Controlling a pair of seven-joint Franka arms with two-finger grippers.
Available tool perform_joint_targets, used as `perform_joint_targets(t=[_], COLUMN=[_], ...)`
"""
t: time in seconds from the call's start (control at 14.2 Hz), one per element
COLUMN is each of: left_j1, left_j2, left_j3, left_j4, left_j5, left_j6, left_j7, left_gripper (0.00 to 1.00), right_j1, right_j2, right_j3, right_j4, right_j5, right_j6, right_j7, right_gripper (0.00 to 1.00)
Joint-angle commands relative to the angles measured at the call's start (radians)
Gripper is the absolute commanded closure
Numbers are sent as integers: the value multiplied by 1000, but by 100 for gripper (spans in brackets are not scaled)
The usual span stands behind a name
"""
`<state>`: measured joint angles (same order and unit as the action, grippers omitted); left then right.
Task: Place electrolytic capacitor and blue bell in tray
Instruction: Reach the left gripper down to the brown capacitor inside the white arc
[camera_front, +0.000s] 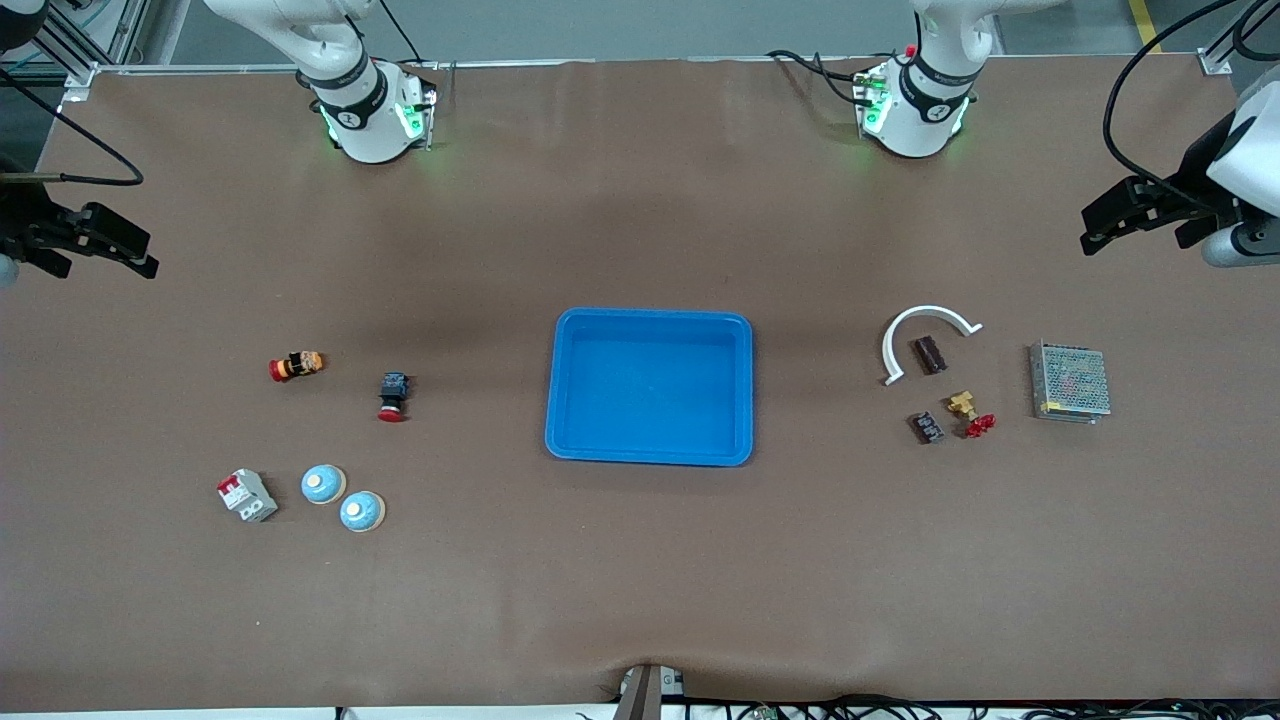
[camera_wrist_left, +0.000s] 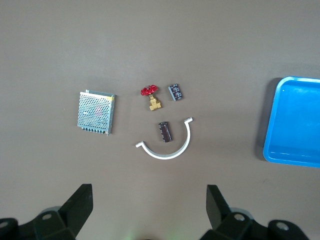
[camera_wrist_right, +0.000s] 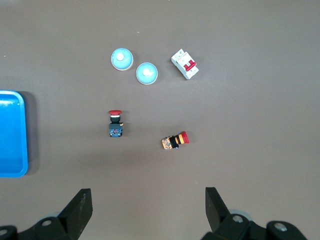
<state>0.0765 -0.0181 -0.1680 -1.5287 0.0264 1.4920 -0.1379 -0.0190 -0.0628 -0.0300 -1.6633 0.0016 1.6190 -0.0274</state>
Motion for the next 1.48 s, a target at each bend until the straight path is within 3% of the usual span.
perform_joint_targets(t=[0.0, 0.7, 0.91, 1.41], left_j1=[-1, -1, -1, -6], left_j2=[10, 79, 83, 75], left_j3=[2, 2, 2, -39], left_j4=[24, 1, -100, -387], left_j5=[1, 4, 4, 21], left_j6=[-15, -3, 86, 342], left_j7=[1, -2, -11, -264], left_gripper=[0, 0, 0, 0], right_j1=[-12, -12, -13, -10], right_j2=[-12, -12, -12, -8], right_j3=[9, 7, 6, 9], right_j4=[2, 4, 5, 19], right_j5=[-8, -8, -8, -8], right_j6=[-4, -4, -5, -13], right_j7=[12, 12, 12, 4], right_gripper=[0, 0, 0, 0])
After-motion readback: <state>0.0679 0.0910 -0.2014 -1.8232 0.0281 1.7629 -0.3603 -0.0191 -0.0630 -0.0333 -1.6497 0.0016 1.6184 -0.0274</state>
